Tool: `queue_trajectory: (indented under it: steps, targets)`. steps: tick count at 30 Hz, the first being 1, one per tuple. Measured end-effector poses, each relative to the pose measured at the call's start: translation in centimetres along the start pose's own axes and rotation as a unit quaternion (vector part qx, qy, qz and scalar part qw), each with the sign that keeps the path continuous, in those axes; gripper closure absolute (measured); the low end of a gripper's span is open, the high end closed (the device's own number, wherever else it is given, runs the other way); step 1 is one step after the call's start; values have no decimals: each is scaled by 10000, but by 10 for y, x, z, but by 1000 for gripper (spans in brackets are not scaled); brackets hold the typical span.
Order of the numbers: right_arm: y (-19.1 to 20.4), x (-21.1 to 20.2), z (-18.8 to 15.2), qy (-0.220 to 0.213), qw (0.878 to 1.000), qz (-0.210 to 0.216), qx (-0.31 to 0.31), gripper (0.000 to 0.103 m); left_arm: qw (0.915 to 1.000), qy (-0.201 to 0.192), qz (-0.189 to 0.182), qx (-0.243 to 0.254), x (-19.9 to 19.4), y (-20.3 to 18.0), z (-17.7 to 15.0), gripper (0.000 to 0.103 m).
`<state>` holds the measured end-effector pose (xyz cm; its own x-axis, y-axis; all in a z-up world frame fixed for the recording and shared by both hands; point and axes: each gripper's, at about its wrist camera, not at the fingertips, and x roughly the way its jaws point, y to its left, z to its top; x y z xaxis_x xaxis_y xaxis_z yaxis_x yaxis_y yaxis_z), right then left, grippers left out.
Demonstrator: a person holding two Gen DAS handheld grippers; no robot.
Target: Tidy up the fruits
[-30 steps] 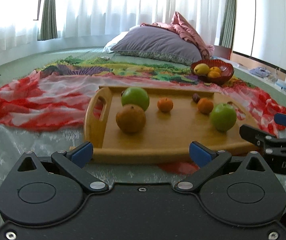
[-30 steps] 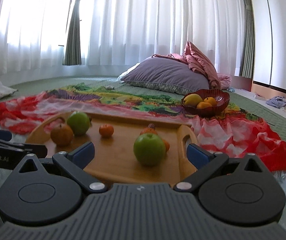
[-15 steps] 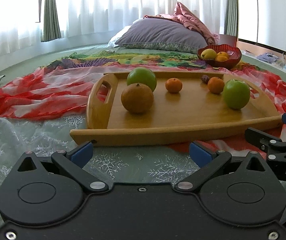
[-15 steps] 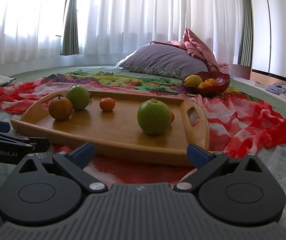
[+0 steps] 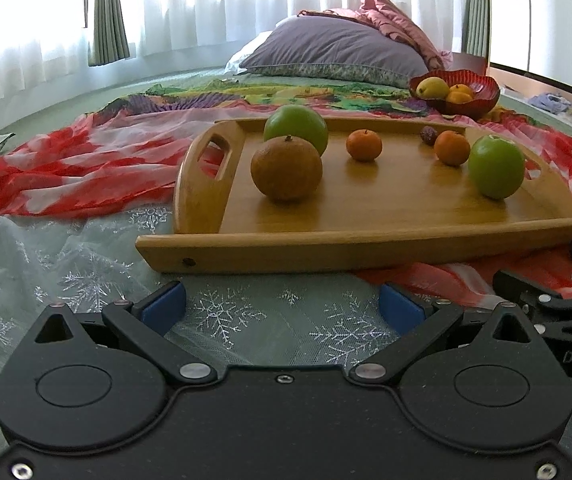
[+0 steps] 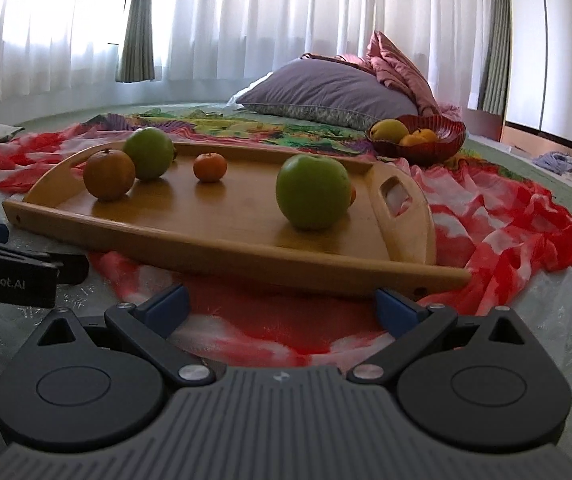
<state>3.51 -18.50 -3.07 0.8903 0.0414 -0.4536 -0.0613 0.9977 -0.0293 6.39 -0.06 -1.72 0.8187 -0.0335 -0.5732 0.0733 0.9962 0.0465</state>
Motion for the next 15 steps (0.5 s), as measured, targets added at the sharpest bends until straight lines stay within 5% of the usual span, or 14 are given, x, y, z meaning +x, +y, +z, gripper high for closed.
queue_trajectory:
  steps: [15]
  targets:
    - [-3, 5, -5, 73, 9999, 93, 31, 0, 9999, 155, -54, 0, 8, 2, 2, 0]
